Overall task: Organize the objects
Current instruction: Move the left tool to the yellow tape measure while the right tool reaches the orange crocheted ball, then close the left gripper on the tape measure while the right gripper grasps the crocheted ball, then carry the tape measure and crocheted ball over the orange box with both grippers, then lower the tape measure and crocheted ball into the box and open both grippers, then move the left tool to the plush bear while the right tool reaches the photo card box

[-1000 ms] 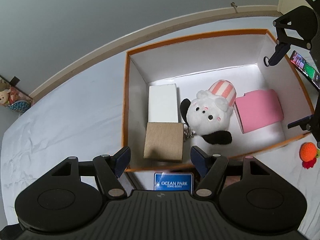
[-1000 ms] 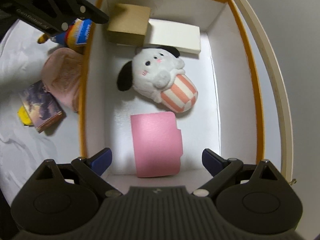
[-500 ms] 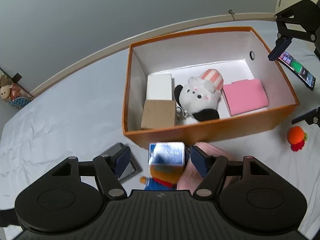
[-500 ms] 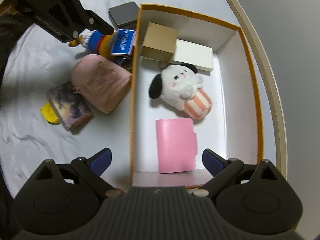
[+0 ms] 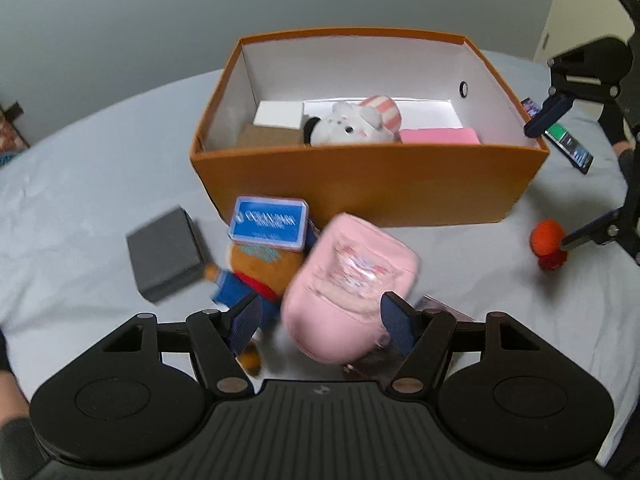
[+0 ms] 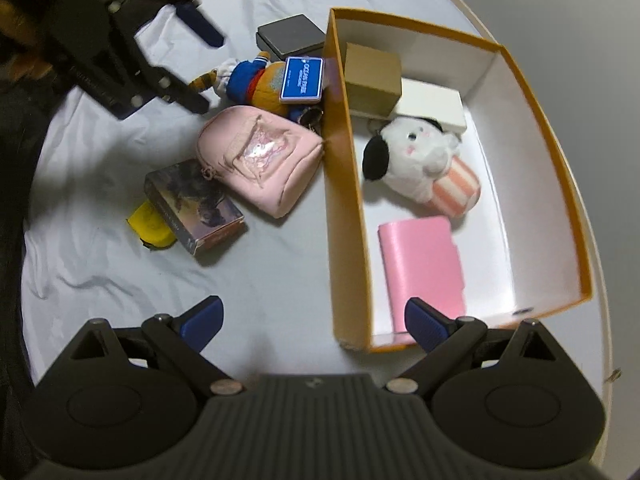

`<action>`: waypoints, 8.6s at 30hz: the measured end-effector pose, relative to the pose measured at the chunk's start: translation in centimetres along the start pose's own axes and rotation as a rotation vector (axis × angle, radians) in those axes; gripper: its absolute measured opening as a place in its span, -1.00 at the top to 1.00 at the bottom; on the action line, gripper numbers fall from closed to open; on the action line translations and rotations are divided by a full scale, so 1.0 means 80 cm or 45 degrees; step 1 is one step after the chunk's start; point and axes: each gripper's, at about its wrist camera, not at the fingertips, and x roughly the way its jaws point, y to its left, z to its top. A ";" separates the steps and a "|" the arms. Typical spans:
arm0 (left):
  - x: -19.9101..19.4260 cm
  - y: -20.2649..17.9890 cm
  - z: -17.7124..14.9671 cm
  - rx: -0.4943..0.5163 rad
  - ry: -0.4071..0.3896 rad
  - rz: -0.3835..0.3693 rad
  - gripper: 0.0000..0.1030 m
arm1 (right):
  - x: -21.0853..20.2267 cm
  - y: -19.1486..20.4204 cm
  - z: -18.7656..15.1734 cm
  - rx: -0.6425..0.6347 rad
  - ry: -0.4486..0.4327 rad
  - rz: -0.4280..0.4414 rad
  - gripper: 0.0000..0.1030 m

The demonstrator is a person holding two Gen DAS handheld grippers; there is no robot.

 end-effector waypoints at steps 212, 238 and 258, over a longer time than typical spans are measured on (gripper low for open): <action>0.158 0.111 0.140 -0.367 0.189 0.474 -0.29 | 0.087 -0.129 0.026 1.096 -0.037 -0.490 -0.25; 0.120 0.113 0.155 -0.441 0.049 0.560 -0.36 | 0.058 -0.118 0.028 1.128 -0.095 -0.529 -0.32; 0.051 0.089 0.133 -0.543 -0.043 0.607 -0.36 | 0.018 -0.083 0.044 1.115 -0.151 -0.562 -0.34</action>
